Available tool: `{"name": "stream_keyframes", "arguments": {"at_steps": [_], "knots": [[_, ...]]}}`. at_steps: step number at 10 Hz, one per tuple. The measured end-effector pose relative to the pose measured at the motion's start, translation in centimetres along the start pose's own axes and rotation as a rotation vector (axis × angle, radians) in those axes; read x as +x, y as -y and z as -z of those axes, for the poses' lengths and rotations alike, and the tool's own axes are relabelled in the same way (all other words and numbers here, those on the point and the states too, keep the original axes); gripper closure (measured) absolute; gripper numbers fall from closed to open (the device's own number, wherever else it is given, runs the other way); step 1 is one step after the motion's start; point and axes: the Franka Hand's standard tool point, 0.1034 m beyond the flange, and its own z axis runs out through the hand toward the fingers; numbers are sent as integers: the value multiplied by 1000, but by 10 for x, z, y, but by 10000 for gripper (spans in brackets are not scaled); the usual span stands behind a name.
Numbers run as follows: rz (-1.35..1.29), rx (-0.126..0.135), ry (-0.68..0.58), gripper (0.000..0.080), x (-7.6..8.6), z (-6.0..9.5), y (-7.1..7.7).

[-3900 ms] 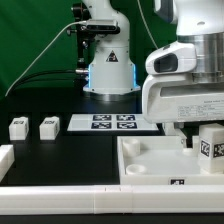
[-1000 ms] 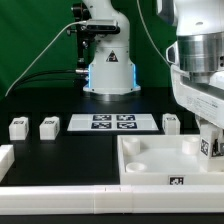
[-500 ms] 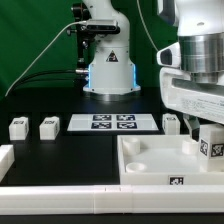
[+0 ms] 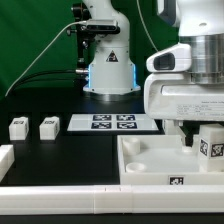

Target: Assemble one leg

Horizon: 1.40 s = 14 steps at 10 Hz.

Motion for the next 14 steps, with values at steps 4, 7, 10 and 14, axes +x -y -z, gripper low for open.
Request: {"name": "stream_keyframes", "arguments": {"at_steps": [4,7,10,14], "knots": [[386,-10,-2,151,1,0,-2],[744,-34,-1,151,4,0,-7],[747,-33,0,284,5,-1,-9],[702,-32,-1,516,5,-1,-9]]}}
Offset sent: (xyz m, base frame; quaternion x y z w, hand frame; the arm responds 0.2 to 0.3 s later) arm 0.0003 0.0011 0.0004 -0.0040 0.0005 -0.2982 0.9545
